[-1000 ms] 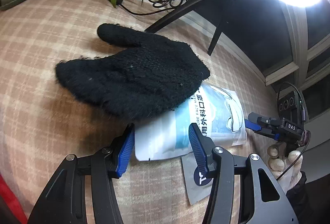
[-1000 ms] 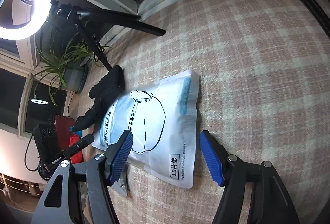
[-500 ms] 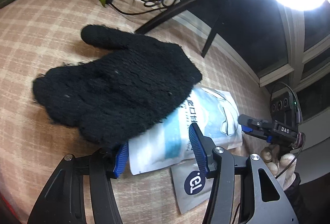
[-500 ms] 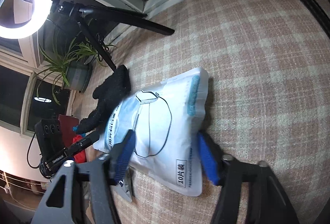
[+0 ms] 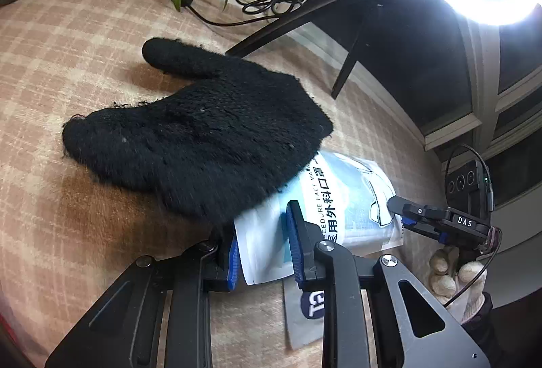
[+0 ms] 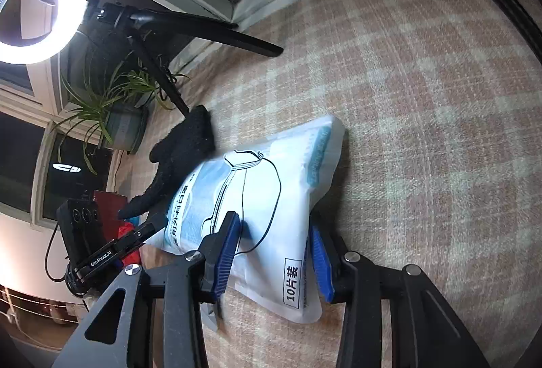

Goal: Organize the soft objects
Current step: 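Close the right gripper on the face-mask bag while the left gripper grasps its other edge, then lift the face-mask bag with both grippers and carry it over the box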

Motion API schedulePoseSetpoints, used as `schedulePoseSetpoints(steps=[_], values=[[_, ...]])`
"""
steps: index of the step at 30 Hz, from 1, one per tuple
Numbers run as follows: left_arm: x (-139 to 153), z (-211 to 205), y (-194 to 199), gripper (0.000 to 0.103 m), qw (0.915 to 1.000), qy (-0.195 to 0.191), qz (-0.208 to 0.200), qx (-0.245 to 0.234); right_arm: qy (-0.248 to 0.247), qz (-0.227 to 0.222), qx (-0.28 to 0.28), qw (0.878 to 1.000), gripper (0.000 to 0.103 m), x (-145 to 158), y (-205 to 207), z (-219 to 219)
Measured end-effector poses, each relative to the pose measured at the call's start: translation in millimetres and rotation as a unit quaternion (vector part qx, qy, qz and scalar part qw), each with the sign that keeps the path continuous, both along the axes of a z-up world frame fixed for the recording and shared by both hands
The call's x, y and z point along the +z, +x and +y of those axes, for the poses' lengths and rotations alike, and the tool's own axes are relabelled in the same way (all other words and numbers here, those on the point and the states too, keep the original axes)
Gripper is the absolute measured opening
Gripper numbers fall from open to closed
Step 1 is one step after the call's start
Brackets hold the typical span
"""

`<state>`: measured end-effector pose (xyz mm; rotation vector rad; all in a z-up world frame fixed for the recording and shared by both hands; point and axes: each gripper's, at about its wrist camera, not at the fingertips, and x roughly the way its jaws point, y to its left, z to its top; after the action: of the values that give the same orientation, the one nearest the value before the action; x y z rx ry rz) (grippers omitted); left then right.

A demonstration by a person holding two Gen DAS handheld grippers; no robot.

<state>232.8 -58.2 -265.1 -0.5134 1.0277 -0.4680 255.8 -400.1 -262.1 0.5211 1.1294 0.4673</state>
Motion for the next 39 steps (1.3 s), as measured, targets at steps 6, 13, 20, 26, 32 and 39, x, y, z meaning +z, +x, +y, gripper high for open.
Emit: schedulePoseSetpoints(steps=[6,13,20,26,32,39], values=[[9,4,-13,0.022,0.9999,-0.013,-0.01,0.002,0.002,-0.013,-0.005,1.0,0.035,16,-12,0],[13,9,-41,0.022,0.9997,-0.021,-0.014,0.002,-0.009,-0.023,0.001,1.0,0.034,28,-38,5],[19,14,-76,0.022,0.9994,-0.028,-0.021,0.005,-0.01,-0.032,0.004,0.999,0.033,35,-72,12],[35,28,-104,0.022,0.9984,-0.043,-0.033,0.018,-0.013,-0.049,0.012,0.999,0.033,54,-97,24],[62,54,-136,0.022,0.9963,-0.044,-0.063,0.039,-0.019,-0.077,0.033,0.996,0.033,83,-116,51],[91,108,-175,0.022,0.9907,-0.04,-0.098,0.086,-0.019,-0.112,0.085,0.99,0.033,114,-127,109]])
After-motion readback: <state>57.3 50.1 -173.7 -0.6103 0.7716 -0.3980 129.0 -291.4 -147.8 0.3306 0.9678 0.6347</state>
